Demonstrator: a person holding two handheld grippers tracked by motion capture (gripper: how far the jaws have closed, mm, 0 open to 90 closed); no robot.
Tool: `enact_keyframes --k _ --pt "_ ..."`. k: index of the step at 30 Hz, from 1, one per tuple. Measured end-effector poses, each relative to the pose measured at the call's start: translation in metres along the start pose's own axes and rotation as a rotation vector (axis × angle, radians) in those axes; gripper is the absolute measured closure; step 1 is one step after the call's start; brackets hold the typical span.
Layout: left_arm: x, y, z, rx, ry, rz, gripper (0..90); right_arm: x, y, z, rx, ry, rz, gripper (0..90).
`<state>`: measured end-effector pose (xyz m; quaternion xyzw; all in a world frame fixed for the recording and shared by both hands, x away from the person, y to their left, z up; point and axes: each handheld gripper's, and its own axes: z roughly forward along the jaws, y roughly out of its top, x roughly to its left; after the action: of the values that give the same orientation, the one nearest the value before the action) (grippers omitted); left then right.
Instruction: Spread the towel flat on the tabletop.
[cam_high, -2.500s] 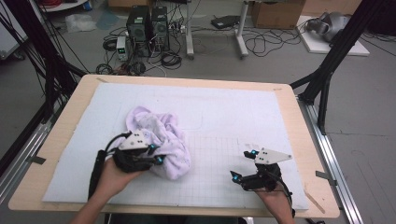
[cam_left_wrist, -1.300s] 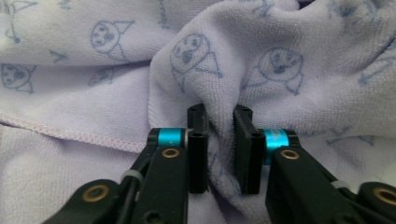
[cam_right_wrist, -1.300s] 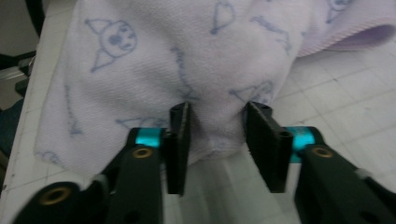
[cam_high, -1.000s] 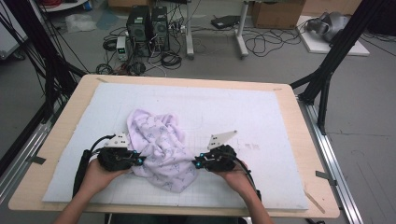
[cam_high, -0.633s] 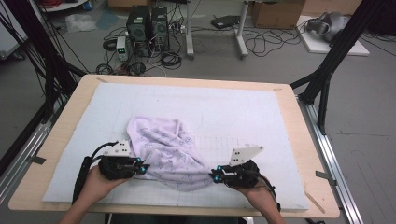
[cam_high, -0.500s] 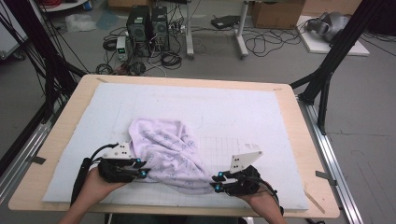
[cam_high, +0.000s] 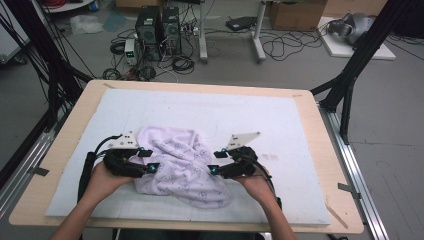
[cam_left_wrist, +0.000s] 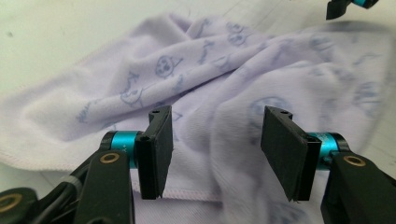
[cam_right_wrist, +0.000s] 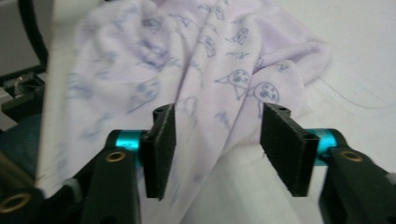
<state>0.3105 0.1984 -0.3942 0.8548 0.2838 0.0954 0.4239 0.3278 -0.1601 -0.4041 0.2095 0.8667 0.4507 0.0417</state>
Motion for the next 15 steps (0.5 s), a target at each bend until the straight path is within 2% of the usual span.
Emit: enact_keyframes --k 1,2,3,4,6,7,8,9,11,12,13,14,15 --pt "0.002 -0.001 0.006 0.015 -0.002 -0.004 44.5 -0.003 0.002 0.009 0.009 0.003 -0.001 39.9" --pt "0.004 -0.003 0.011 0.021 -0.009 -0.013 45.2 -0.005 0.002 0.026 0.057 0.013 0.005 38.7" --pt "0.006 -0.005 0.015 0.02 -0.017 -0.018 45.2 -0.005 0.002 0.026 0.057 0.013 0.005 38.7" --pt "0.008 -0.008 0.019 0.017 -0.028 -0.026 44.5 -0.009 -0.001 0.04 0.102 0.021 0.017 40.3" --pt "0.013 -0.011 0.025 0.028 -0.036 -0.041 44.5 -0.011 -0.003 0.044 0.119 0.035 0.03 43.2" --pt "0.014 -0.013 0.028 0.035 -0.046 -0.048 51.5 -0.015 -0.006 0.049 0.127 0.059 0.05 54.0" --pt "0.015 -0.014 0.03 0.051 -0.053 -0.049 51.5 -0.015 -0.006 0.049 0.127 0.059 0.05 54.0" --pt "0.014 -0.014 0.032 0.067 -0.047 -0.044 56.3 -0.015 -0.007 0.05 0.118 0.07 0.045 60.6" --pt "0.014 -0.014 0.036 0.086 -0.061 -0.042 66.2 -0.016 -0.008 0.049 0.126 0.096 0.043 77.6" --pt "0.014 -0.014 0.037 0.09 -0.062 -0.033 69.3 -0.016 -0.008 0.049 0.127 0.102 0.047 80.7" --pt "0.013 -0.013 0.037 0.088 -0.063 -0.031 78.9 -0.017 -0.008 0.046 0.131 0.111 0.053 82.8" --pt "0.013 -0.013 0.036 0.085 -0.055 -0.016 78.9 -0.017 -0.008 0.046 0.131 0.111 0.053 82.8" --pt "0.013 -0.012 0.036 0.08 -0.053 -0.016 84.5 -0.017 -0.008 0.04 0.129 0.1 0.046 83.4"
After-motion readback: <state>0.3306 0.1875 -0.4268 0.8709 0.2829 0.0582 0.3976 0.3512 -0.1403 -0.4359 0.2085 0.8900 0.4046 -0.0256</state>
